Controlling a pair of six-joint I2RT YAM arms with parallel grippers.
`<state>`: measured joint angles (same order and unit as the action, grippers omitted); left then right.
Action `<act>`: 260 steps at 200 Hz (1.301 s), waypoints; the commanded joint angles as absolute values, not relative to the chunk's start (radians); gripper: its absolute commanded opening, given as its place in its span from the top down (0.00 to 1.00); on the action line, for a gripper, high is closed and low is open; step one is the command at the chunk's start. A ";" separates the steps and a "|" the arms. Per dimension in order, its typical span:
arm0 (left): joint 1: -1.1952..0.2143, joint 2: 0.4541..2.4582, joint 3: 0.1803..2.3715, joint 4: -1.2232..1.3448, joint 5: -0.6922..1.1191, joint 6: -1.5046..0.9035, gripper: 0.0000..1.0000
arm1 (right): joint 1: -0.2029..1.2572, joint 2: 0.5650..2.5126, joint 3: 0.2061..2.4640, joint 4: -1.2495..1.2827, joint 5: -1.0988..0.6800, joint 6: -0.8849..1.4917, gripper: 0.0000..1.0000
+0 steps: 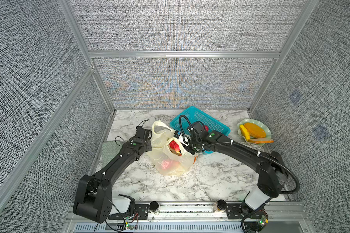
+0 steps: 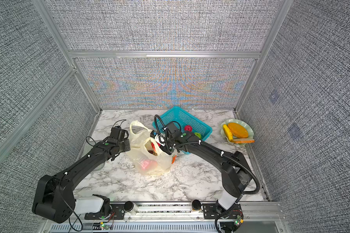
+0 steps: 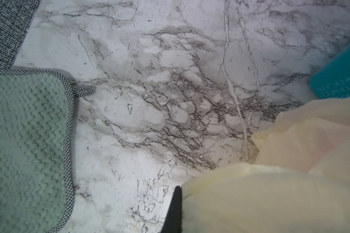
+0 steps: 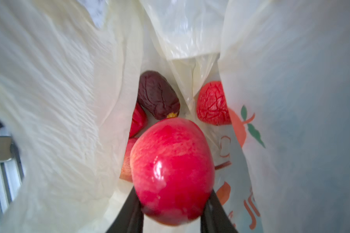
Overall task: Untie the knot of a plastic bag & take out the apple
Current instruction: Pick up the apple from the plastic bag, then place the apple in the basket.
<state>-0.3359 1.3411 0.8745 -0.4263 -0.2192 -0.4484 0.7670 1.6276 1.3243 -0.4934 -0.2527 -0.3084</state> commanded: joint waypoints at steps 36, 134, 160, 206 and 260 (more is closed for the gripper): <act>-0.333 1.349 0.882 -0.400 -0.171 -0.450 1.00 | 0.765 1.421 1.160 -0.038 -0.357 -0.227 0.77; -0.334 1.240 0.890 -0.466 -0.193 -0.445 0.83 | 0.518 1.474 1.170 -0.113 0.220 0.027 0.78; -0.334 1.198 0.892 -0.472 -0.191 -0.434 0.71 | 0.453 1.597 1.199 -0.195 0.183 0.072 0.78; -0.334 1.108 0.891 -0.475 -0.150 -0.397 0.72 | 0.413 1.780 1.298 -0.344 0.158 0.106 0.77; -0.339 0.999 0.856 -0.401 0.074 -0.340 0.90 | 0.387 1.806 1.333 -0.426 0.105 0.099 0.44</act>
